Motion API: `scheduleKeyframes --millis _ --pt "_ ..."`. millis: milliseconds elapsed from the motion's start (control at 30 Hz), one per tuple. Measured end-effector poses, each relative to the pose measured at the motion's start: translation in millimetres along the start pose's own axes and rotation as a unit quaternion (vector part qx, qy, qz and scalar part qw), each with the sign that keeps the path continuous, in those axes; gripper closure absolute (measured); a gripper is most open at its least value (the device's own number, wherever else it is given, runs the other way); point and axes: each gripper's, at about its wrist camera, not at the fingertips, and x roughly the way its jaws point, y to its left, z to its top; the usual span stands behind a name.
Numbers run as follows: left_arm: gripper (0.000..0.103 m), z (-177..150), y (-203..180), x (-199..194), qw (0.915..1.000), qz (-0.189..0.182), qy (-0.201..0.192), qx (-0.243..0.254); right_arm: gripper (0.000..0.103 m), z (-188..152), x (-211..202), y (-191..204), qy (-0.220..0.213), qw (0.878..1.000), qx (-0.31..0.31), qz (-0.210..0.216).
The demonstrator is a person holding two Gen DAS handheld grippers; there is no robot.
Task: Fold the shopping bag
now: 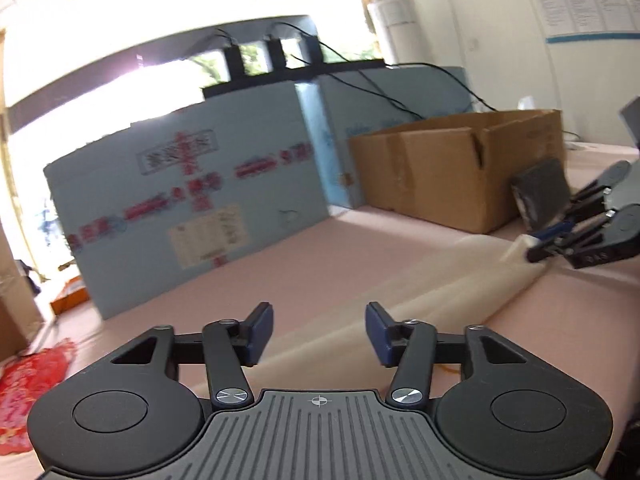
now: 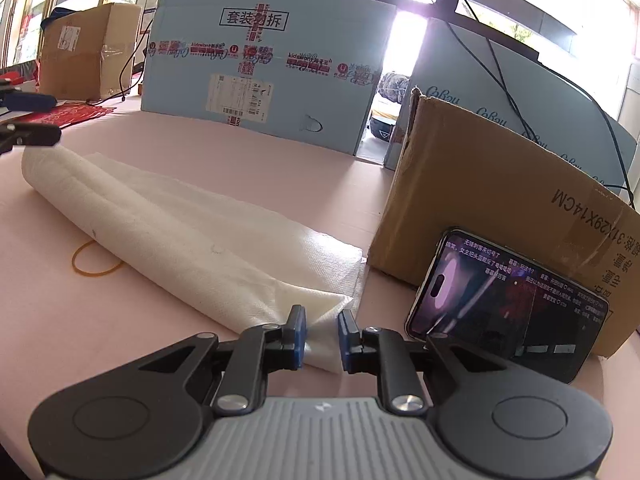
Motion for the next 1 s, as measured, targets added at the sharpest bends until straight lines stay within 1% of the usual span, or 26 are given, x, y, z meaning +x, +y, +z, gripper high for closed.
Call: scheduleKeyframes --millis 33,100,167,300,367,433,533,633,700,733,767,867,933,967,1000 --pt "0.07 -0.7 -5.1 8.2 0.9998 -0.011 0.013 0.008 0.083 -0.4 -0.5 -0.9 0.0 1.0 0.003 0.0" --pt "0.07 -3.5 -9.8 24.8 0.9981 -0.027 0.05 0.024 0.083 -1.4 -1.9 -3.1 -0.001 1.0 0.009 0.001" --pt "0.07 -4.0 -8.8 30.8 0.9967 -0.039 0.069 0.02 0.083 -2.8 -6.5 -5.3 0.0 1.0 0.007 -0.003" --pt "0.067 -4.2 -3.7 34.0 0.996 -0.046 0.076 0.012 0.079 -5.5 -24.0 -14.0 -0.008 1.0 0.001 -0.024" --pt "0.066 -4.3 -1.2 36.0 0.9957 -0.05 0.078 0.004 0.072 -6.9 -34.3 -15.8 -0.016 0.999 -0.014 -0.027" --pt "0.06 -6.7 1.5 37.0 0.9955 -0.051 0.08 -0.007 0.057 -7.4 -42.2 -11.8 -0.026 0.998 -0.042 -0.025" --pt "0.057 -8.3 4.9 36.4 0.9949 -0.054 0.083 -0.023 0.055 -3.6 -45.1 2.8 -0.035 0.995 -0.091 -0.014" --pt "0.056 -9.7 10.2 36.6 0.9936 -0.063 0.084 -0.04 0.055 3.2 -36.3 24.3 -0.034 0.989 -0.144 0.014" --pt "0.053 -10.7 16.8 38.6 0.9918 -0.073 0.087 -0.06 0.055 6.1 -29.1 38.7 -0.03 0.982 -0.185 0.021" --pt "0.052 -11.4 18.8 38.7 0.9911 -0.076 0.087 -0.066 0.055 7.1 -24.0 46.7 -0.025 0.977 -0.212 0.024" --pt "0.052 -11.9 20.9 39.3 0.9903 -0.079 0.088 -0.073 0.055 8.2 -18.5 54.8 -0.02 0.97 -0.24 0.026" --pt "0.051 -13.0 24.9 40.3 0.9887 -0.086 0.089 -0.084 0.055 11.5 -7.9 73.2 -0.027 0.95 -0.31 0.013" --pt "0.051 -13.4 26.3 40.4 0.9881 -0.089 0.089 -0.088 0.056 12.6 -1.2 87.1 -0.035 0.931 -0.363 0.004" --pt "0.051 -13.6 28.0 40.4 0.9875 -0.092 0.089 -0.093 0.057 13.1 2.1 94.1 -0.039 0.92 -0.389 0.0" --pt "0.051 -13.5 29.0 40.3 0.9871 -0.095 0.088 -0.094 0.06 12.1 5.4 101.9 -0.045 0.907 -0.419 -0.004"
